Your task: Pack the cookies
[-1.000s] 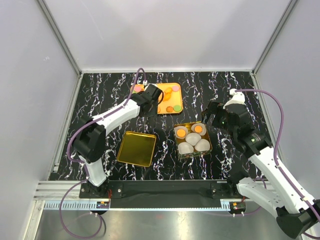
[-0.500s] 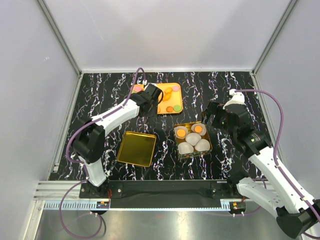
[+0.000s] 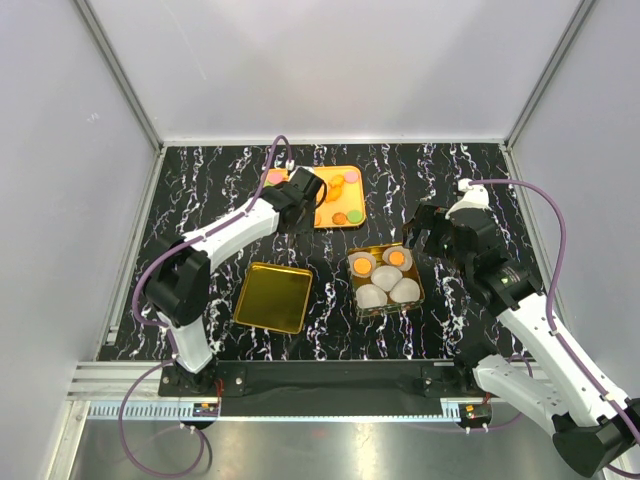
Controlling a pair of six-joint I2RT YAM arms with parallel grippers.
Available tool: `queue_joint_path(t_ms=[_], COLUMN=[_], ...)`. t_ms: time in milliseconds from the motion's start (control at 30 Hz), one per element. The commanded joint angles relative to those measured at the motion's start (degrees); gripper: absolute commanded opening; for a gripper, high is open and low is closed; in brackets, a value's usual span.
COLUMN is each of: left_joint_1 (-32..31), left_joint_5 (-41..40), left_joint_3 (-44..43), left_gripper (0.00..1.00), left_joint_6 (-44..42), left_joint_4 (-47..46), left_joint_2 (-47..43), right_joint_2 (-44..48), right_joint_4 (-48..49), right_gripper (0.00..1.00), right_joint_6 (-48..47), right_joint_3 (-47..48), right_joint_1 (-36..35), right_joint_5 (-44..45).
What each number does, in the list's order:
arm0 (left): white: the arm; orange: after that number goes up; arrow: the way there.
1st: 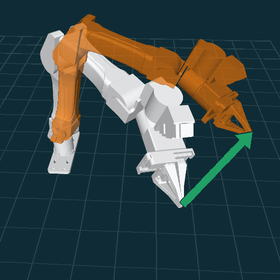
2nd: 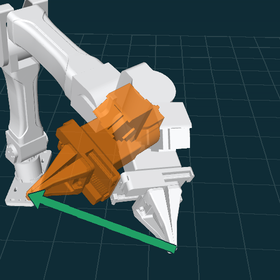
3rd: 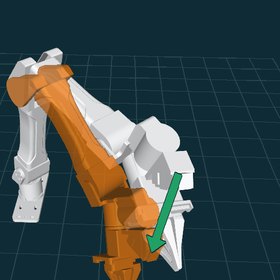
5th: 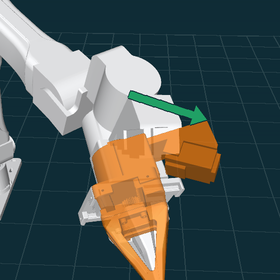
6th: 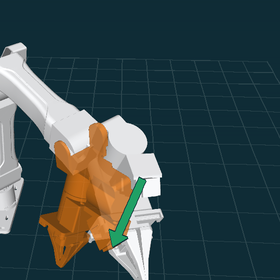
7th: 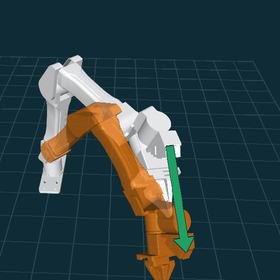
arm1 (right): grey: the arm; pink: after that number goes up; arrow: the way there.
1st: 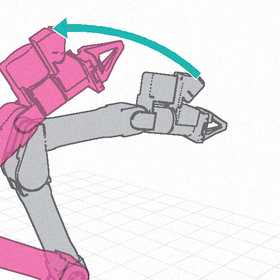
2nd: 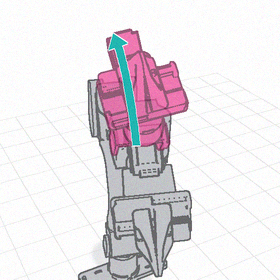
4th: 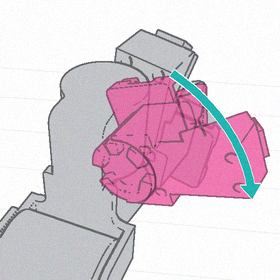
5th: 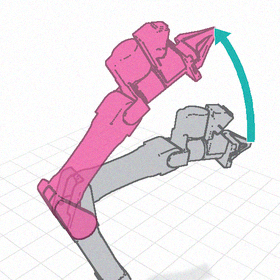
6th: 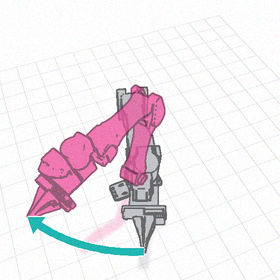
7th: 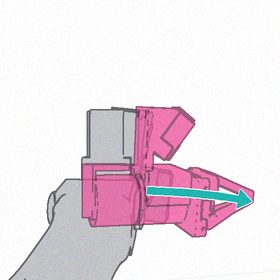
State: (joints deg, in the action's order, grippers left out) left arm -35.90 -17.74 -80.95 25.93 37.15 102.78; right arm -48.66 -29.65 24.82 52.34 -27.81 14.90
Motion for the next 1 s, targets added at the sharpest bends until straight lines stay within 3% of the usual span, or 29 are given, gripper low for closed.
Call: queue_joint_path(t_ms=[0,667,967], left_joint_1=[0.39,0.74,0.74], left_joint_5=[0.25,-2.04,-1.34], left_joint_3=[-2.02,-6.77,-4.05], left_gripper=[0.46,0.4,0.4], left_joint_6=[-0.71,-2.38,-1.94], left_joint_4=[-1.99,0.29,0.91], left_joint_2=[-0.04,-0.65,-4.52], right_joint_2=[0.59,0.5,-0.11], right_joint_4=[1.96,1.96,2.31], right_gripper=[1.0,1.0,1.0], right_joint_6=[-0.65,-0.91,-0.82], right_joint_3=[-0.04,-0.13,0.05], right_joint_1=[-0.22,-0.22,-0.22], right_joint_5=[0.05,0.22,-0.3])
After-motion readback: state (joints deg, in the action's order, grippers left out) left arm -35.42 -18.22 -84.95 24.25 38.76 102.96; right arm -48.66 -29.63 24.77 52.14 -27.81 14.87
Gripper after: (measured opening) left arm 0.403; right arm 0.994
